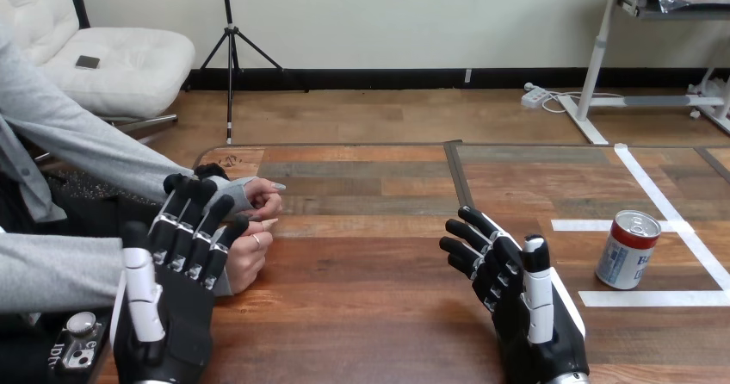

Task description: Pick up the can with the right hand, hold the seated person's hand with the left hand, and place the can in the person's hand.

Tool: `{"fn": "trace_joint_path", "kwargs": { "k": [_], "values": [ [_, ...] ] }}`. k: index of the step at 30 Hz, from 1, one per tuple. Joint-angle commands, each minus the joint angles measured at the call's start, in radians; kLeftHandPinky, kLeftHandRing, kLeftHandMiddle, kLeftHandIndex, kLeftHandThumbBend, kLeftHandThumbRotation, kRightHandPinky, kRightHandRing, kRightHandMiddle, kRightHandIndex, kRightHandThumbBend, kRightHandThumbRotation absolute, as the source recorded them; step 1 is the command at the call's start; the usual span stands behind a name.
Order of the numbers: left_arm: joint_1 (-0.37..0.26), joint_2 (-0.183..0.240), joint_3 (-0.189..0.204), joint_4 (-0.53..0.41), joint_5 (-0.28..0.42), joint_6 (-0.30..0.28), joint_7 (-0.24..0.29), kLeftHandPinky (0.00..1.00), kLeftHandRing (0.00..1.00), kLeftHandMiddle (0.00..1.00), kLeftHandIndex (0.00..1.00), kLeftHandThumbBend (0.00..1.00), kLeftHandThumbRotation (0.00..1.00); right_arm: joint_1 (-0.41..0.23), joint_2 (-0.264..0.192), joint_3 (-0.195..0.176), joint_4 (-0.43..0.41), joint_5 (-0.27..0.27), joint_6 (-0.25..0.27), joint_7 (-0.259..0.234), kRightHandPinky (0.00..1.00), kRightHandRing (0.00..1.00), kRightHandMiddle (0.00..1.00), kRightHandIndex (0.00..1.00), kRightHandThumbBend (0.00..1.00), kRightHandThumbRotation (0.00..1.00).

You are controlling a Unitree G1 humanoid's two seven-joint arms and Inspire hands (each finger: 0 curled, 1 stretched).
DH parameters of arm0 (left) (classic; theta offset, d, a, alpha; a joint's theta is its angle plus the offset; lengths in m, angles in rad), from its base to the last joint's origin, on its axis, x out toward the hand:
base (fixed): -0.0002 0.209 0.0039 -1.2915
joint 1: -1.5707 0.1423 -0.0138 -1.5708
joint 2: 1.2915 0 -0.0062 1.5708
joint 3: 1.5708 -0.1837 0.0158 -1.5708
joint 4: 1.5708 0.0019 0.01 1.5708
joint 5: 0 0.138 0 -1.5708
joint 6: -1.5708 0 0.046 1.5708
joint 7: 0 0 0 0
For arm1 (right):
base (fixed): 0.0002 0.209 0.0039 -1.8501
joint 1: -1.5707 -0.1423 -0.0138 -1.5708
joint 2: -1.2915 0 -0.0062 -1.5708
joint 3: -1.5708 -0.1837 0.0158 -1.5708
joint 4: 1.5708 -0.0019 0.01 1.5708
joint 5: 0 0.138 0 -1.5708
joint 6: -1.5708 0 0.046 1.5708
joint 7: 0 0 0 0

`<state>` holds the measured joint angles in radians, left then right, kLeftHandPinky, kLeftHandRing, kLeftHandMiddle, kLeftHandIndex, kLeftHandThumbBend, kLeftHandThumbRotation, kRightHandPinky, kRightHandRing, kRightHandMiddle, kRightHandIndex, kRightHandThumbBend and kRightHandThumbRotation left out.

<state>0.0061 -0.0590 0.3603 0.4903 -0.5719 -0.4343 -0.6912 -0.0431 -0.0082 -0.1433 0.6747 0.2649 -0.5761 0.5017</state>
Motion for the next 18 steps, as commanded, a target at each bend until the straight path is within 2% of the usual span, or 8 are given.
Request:
{"fn": "trace_joint_path", "kwargs": {
  "k": [1,9,18],
  "values": [
    [-0.025,-0.017,-0.022,0.011,0.018,-0.039,-0.015,0.82,0.89,0.88,0.83,0.74,0.80,-0.065,-0.011,-0.006,-0.020,0.008,-0.015,0.001,0.93,0.86,0.87,0.88,0.90,1.00],
    [-0.024,-0.021,-0.026,0.027,0.042,-0.071,0.001,0.83,0.87,0.87,0.83,0.73,0.80,-0.067,-0.013,-0.004,-0.016,0.002,-0.021,-0.002,0.93,0.86,0.87,0.88,0.90,1.00],
    [-0.029,-0.016,-0.033,0.058,0.092,-0.134,0.018,0.82,0.86,0.87,0.84,0.72,0.83,-0.068,-0.011,-0.003,-0.013,-0.009,-0.028,-0.017,0.93,0.86,0.87,0.87,0.90,1.00]
  ]
}}
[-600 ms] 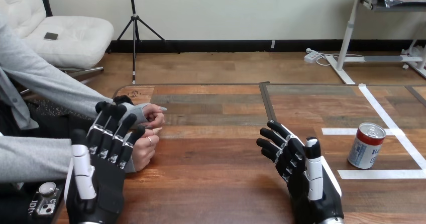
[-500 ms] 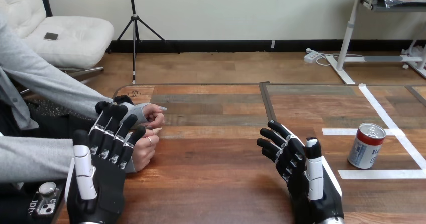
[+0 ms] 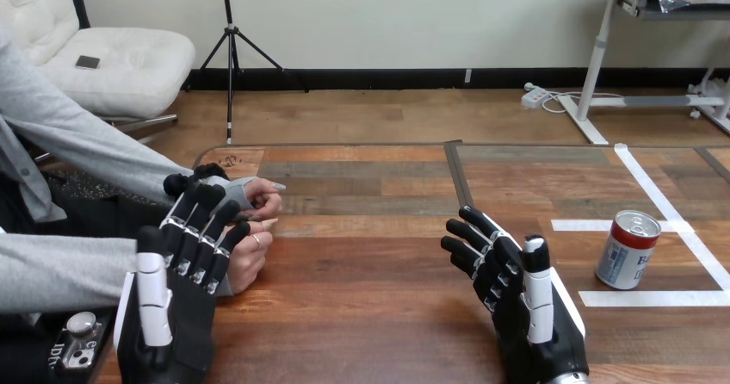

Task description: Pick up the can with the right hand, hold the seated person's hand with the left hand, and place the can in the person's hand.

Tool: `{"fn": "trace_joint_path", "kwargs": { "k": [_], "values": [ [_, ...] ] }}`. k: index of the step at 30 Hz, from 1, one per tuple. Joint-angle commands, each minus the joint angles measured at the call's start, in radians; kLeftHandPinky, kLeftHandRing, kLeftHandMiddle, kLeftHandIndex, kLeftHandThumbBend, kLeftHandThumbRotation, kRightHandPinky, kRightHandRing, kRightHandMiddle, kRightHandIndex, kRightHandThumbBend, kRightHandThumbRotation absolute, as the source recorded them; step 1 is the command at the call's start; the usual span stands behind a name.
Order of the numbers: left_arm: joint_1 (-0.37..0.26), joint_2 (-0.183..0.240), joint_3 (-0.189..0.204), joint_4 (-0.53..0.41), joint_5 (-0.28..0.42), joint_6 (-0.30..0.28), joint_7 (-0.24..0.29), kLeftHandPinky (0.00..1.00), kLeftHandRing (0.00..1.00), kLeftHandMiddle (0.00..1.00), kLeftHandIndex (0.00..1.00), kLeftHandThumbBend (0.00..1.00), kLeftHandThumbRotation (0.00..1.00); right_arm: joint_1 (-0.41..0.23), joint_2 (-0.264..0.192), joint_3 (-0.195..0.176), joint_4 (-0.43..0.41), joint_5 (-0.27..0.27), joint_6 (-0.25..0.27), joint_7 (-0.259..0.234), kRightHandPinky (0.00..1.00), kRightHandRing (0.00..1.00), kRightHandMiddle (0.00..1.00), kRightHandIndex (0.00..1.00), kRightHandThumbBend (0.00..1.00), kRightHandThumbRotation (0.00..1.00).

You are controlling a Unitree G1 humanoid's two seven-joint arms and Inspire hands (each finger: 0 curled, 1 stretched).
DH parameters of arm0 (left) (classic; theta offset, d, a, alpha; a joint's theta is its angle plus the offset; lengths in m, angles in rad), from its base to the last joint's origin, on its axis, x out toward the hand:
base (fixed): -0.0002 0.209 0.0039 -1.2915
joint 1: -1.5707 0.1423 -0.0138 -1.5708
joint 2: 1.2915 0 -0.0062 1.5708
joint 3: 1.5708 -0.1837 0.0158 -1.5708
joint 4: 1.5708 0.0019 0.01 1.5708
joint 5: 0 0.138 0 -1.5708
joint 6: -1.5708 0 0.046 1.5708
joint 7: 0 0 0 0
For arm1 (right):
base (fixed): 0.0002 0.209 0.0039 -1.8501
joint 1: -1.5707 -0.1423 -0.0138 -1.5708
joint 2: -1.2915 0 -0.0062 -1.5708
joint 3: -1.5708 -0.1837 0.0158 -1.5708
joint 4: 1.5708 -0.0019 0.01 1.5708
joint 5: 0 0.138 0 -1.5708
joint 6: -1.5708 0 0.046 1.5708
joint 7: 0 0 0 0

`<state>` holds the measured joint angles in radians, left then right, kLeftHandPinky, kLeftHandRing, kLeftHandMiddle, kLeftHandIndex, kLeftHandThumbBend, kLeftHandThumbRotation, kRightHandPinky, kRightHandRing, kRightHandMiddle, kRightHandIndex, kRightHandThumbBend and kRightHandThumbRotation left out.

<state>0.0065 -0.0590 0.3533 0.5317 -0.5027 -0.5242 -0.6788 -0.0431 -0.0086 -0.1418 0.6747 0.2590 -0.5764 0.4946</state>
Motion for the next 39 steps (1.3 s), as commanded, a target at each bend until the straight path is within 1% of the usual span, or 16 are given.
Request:
{"fn": "trace_joint_path", "kwargs": {
  "k": [1,6,12,16,23,29,33,39],
  "values": [
    [-0.030,-0.014,-0.028,0.018,0.032,-0.051,0.010,0.82,0.86,0.87,0.84,0.72,0.83,-0.068,-0.009,-0.004,-0.015,-0.004,-0.028,-0.012,0.93,0.86,0.87,0.87,0.90,1.00],
    [-0.033,-0.010,-0.033,0.032,0.057,-0.080,0.023,0.83,0.87,0.87,0.84,0.72,0.86,-0.069,-0.008,-0.003,-0.016,-0.003,-0.026,-0.011,0.92,0.85,0.86,0.87,0.89,1.00],
    [-0.038,-0.004,-0.040,0.044,0.070,-0.091,0.031,0.86,0.89,0.87,0.84,0.71,0.87,-0.071,-0.010,-0.002,-0.019,-0.002,-0.021,-0.008,0.92,0.86,0.86,0.87,0.89,1.00],
    [-0.039,0.002,-0.048,0.046,0.077,-0.088,0.041,0.88,0.90,0.87,0.84,0.71,0.88,-0.072,-0.013,-0.002,-0.021,0.000,-0.014,-0.005,0.92,0.86,0.86,0.87,0.89,1.00],
    [-0.051,0.002,-0.049,0.053,0.075,-0.082,0.048,0.90,0.89,0.87,0.84,0.71,0.90,-0.079,-0.018,-0.002,-0.021,0.002,-0.004,-0.003,0.91,0.86,0.87,0.87,0.87,1.00],
    [-0.068,0.008,-0.046,0.068,0.056,-0.077,0.025,0.90,0.90,0.88,0.85,0.70,0.90,-0.084,-0.023,0.001,-0.019,-0.004,-0.001,-0.002,0.90,0.86,0.87,0.87,0.86,1.00],
    [-0.069,0.009,-0.049,0.064,0.069,-0.076,0.044,0.90,0.89,0.88,0.85,0.70,0.90,-0.083,-0.024,0.004,-0.024,-0.015,0.004,-0.014,0.90,0.86,0.87,0.87,0.86,1.00],
    [-0.070,0.008,-0.052,0.053,0.073,-0.065,0.059,0.90,0.90,0.88,0.84,0.70,0.91,-0.084,-0.022,0.007,-0.031,-0.027,0.007,-0.031,0.90,0.86,0.87,0.87,0.87,1.00]
  ]
}}
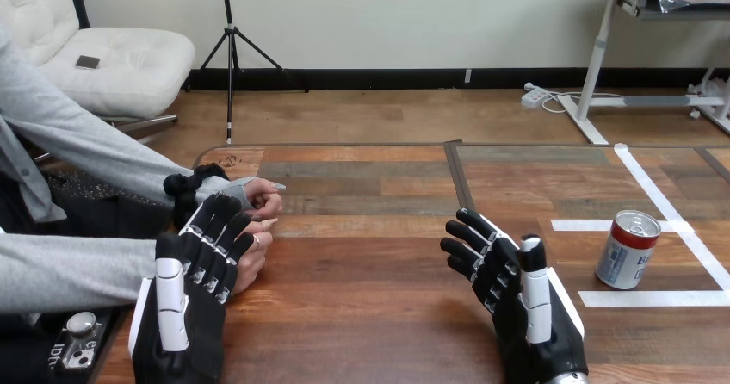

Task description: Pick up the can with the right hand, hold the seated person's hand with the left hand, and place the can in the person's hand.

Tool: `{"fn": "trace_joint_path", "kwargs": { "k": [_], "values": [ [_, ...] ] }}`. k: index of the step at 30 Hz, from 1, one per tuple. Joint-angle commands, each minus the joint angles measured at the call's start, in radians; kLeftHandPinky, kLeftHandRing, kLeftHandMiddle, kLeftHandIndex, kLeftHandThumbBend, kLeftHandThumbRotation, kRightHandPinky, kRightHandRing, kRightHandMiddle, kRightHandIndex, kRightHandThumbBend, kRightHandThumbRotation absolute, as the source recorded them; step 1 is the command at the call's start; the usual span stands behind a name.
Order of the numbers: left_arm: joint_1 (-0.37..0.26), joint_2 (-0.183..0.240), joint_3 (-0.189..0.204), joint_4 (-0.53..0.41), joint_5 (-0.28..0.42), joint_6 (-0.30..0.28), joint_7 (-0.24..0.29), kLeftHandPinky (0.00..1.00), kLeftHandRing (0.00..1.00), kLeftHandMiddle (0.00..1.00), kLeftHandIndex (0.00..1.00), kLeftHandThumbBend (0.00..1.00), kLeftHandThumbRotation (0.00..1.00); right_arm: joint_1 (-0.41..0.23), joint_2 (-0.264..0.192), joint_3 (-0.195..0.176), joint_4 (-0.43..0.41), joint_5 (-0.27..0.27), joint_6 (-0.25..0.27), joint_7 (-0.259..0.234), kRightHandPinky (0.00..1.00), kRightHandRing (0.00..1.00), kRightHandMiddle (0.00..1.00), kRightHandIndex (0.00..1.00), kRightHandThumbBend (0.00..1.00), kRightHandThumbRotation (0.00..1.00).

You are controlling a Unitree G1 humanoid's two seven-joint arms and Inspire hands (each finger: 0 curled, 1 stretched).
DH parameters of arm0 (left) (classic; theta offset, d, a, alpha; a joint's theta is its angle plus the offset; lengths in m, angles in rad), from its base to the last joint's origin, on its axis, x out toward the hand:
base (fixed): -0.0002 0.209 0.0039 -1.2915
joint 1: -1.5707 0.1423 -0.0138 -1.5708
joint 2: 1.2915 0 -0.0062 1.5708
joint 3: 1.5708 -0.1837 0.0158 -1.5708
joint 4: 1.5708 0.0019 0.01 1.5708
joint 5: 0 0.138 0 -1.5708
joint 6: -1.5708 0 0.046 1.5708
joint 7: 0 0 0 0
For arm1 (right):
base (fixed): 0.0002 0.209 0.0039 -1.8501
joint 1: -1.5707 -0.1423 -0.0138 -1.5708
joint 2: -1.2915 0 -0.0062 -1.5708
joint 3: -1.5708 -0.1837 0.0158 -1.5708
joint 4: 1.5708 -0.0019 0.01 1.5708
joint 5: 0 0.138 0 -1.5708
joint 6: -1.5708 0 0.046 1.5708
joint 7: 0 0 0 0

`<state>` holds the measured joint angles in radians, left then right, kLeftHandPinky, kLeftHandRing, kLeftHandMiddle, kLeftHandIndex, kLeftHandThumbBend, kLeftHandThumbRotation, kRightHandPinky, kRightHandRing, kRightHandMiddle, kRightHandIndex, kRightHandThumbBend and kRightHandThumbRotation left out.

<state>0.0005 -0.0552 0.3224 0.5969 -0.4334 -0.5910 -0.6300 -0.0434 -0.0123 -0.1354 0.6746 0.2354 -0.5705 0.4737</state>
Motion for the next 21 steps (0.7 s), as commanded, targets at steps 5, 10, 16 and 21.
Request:
{"fn": "trace_joint_path", "kwargs": {
  "k": [5,10,16,21],
  "values": [
    [-0.069,0.004,-0.023,-0.011,0.010,-0.003,0.022,0.90,0.90,0.88,0.85,0.69,0.93,-0.090,-0.020,0.003,-0.031,-0.012,0.008,-0.022,0.90,0.86,0.87,0.87,0.87,1.00],
    [-0.066,0.010,-0.032,-0.027,0.017,0.020,0.037,0.93,0.91,0.89,0.85,0.68,0.94,-0.089,-0.018,0.004,-0.038,-0.005,0.010,-0.019,0.89,0.86,0.87,0.87,0.87,1.00],
    [-0.066,0.021,-0.041,-0.038,0.023,0.039,0.041,0.93,0.92,0.90,0.86,0.68,0.95,-0.092,-0.019,0.003,-0.039,0.012,0.014,0.001,0.88,0.86,0.87,0.87,0.86,1.00],
    [-0.061,0.024,-0.046,-0.055,0.025,0.059,0.054,0.94,0.92,0.90,0.87,0.67,0.96,-0.090,-0.021,0.005,-0.044,0.015,0.022,0.003,0.88,0.85,0.87,0.87,0.86,1.00]
  ]
}}
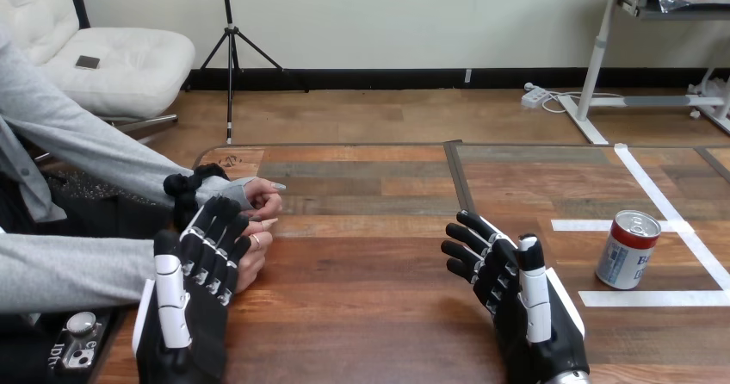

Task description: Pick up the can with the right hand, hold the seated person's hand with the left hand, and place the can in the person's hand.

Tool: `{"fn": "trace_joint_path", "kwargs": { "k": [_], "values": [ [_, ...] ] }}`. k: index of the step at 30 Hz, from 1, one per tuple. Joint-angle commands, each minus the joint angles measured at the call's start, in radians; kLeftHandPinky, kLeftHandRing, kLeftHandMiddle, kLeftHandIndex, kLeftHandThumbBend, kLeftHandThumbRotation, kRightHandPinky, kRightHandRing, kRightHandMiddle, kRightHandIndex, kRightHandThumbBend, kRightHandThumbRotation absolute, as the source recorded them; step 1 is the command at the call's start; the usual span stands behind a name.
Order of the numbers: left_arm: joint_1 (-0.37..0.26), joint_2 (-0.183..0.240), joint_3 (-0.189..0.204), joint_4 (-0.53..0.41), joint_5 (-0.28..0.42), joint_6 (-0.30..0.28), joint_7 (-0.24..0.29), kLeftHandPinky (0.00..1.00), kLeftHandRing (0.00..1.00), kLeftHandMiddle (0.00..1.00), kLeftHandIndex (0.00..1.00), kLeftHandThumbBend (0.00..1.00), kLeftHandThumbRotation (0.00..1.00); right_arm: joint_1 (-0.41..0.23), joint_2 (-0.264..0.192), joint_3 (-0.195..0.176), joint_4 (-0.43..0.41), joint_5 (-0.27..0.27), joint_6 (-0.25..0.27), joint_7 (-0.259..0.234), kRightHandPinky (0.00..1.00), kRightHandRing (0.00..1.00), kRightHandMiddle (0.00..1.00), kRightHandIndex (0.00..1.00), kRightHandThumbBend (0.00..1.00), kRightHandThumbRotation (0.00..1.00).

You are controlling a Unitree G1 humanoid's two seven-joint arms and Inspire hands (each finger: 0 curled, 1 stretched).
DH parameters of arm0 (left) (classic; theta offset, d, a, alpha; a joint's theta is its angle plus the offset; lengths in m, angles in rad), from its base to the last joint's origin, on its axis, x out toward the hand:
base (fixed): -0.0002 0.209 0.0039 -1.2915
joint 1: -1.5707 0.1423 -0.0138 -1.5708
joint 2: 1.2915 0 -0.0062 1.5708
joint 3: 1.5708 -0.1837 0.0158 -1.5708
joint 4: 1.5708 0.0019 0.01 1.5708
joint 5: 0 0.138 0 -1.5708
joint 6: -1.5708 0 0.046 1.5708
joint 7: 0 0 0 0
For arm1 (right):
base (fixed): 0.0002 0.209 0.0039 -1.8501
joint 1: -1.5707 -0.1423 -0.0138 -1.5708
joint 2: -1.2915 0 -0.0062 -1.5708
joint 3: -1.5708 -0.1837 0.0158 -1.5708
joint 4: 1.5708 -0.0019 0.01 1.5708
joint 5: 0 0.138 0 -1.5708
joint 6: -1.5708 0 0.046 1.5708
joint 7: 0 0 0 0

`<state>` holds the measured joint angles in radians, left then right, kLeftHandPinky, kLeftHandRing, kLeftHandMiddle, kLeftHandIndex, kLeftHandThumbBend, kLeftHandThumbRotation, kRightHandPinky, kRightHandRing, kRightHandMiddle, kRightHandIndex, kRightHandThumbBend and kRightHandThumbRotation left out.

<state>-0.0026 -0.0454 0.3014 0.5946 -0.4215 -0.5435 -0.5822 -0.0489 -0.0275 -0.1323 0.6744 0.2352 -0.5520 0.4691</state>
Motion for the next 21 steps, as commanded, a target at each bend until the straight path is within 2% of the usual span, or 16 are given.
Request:
{"fn": "trace_joint_path", "kwargs": {
  "k": [1,8,17,21],
  "values": [
    [-0.056,0.016,-0.027,-0.056,0.013,0.014,0.007,0.94,0.92,0.91,0.87,0.67,0.96,-0.084,-0.005,0.002,-0.045,0.015,0.005,0.007,0.88,0.85,0.87,0.87,0.86,1.00],
    [-0.050,0.020,-0.036,-0.069,0.015,0.023,0.018,0.97,0.94,0.92,0.88,0.64,0.98,-0.078,0.000,0.004,-0.057,0.012,0.008,-0.004,0.89,0.86,0.87,0.87,0.86,1.00],
    [-0.053,0.023,-0.037,-0.067,0.005,0.027,0.006,1.00,0.95,0.92,0.89,0.61,1.00,-0.070,0.005,0.007,-0.068,0.011,0.011,-0.013,0.89,0.85,0.86,0.87,0.85,1.00],
    [-0.050,0.024,-0.039,-0.073,0.009,0.033,0.011,1.00,0.96,0.93,0.89,0.61,1.00,-0.067,0.000,0.011,-0.077,0.018,0.021,-0.001,0.89,0.85,0.86,0.87,0.85,1.00]
  ]
}}
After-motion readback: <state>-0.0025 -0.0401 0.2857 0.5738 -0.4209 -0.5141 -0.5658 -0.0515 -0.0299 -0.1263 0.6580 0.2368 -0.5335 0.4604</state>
